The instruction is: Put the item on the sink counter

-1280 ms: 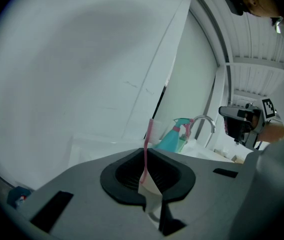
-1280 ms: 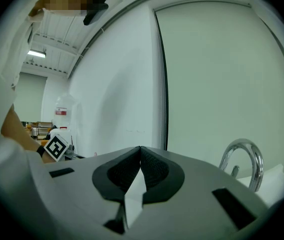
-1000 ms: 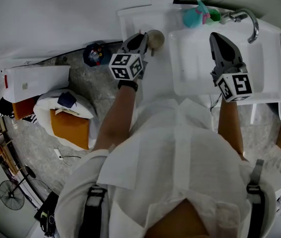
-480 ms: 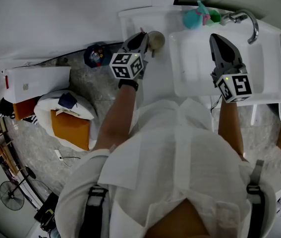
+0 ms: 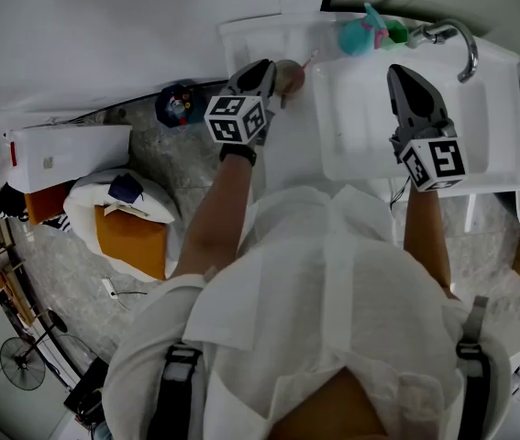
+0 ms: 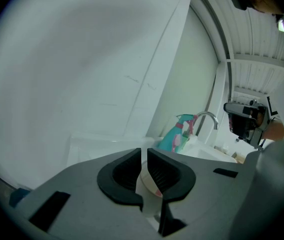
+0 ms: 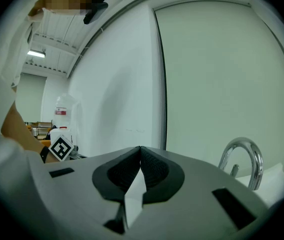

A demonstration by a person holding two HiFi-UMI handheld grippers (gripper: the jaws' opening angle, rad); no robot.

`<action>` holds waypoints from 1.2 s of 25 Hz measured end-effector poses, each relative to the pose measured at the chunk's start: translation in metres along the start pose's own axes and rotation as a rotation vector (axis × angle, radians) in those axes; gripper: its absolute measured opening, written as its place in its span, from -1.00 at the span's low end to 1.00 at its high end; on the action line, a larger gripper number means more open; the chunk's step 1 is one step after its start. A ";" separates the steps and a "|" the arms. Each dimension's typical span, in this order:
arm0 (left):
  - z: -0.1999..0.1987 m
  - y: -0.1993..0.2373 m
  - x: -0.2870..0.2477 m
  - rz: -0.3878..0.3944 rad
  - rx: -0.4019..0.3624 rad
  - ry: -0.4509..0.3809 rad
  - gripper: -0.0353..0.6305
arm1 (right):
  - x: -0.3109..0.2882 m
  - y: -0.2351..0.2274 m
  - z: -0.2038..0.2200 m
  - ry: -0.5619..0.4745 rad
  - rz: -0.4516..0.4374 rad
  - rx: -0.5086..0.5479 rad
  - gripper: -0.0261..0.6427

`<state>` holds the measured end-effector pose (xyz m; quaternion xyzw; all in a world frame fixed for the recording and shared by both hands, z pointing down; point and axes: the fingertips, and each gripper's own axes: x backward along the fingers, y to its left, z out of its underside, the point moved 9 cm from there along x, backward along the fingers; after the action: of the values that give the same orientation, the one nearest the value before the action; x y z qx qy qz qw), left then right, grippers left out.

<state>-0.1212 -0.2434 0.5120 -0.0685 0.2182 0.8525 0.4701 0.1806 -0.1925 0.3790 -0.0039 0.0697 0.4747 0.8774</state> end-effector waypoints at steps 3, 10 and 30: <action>-0.001 0.001 0.002 -0.004 0.004 -0.002 -0.80 | -0.002 0.001 0.000 0.001 0.000 -0.001 -0.89; -0.005 0.004 0.009 -0.015 0.011 -0.025 -0.80 | -0.003 0.002 0.000 -0.008 -0.007 -0.004 -0.89; -0.079 0.012 0.102 -0.098 -0.001 -0.326 -0.80 | -0.002 -0.002 -0.008 -0.039 -0.004 0.007 -0.89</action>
<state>-0.1938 -0.2042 0.4121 0.0600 0.1352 0.8285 0.5401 0.1800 -0.1960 0.3716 0.0083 0.0539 0.4728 0.8795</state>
